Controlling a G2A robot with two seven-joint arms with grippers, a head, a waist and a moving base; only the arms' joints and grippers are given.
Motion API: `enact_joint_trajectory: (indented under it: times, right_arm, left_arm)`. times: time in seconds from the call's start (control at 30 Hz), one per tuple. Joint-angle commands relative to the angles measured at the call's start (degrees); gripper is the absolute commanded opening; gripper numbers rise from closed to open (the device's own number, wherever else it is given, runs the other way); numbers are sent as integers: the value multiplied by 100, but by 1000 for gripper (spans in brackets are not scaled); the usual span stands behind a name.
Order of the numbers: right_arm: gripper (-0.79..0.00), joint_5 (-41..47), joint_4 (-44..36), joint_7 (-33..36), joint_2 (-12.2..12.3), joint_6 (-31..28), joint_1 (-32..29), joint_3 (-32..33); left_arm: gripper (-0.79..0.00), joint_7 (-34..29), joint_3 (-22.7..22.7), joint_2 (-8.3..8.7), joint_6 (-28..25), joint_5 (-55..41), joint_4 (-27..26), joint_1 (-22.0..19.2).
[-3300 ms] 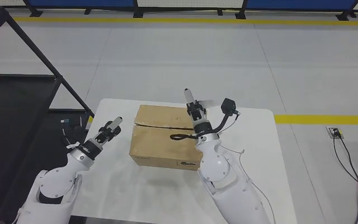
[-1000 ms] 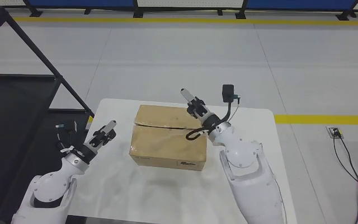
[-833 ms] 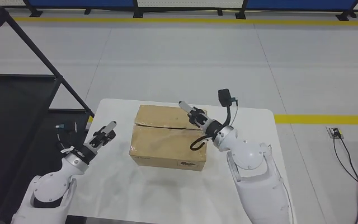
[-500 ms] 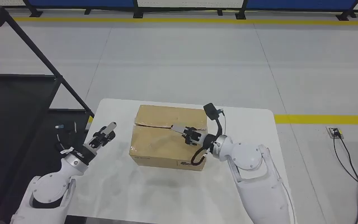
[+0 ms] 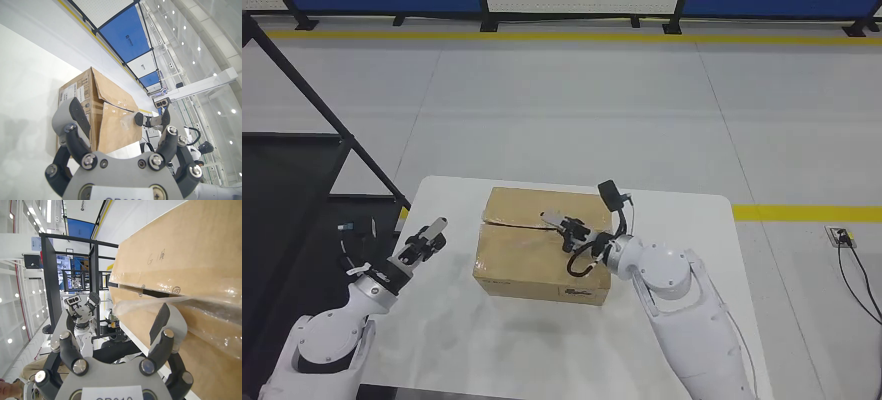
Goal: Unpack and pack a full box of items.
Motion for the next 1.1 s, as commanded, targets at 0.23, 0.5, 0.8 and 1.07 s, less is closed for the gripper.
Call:
enact_joint_trajectory:
  times: [0.23, 0.5, 0.8, 1.07]
  right_arm:
    - [0, 429, 492, -383, -39, 125, 378, -70]
    - [0, 465, 815, -508, -33, 315, 592, -140]
    - [0, 302, 882, -368, -5, 352, 656, -339]
    - [0, 424, 1076, -348, -38, -41, 775, -603]
  left_arm:
    - [0, 26, 0, 1, 33, -27, -22, 17]
    - [0, 24, -6, 2, 60, -60, -14, 12]
    - [0, 23, 28, 1, 81, -57, 10, -15]
    - [0, 32, -6, 6, 64, -70, 9, 14]
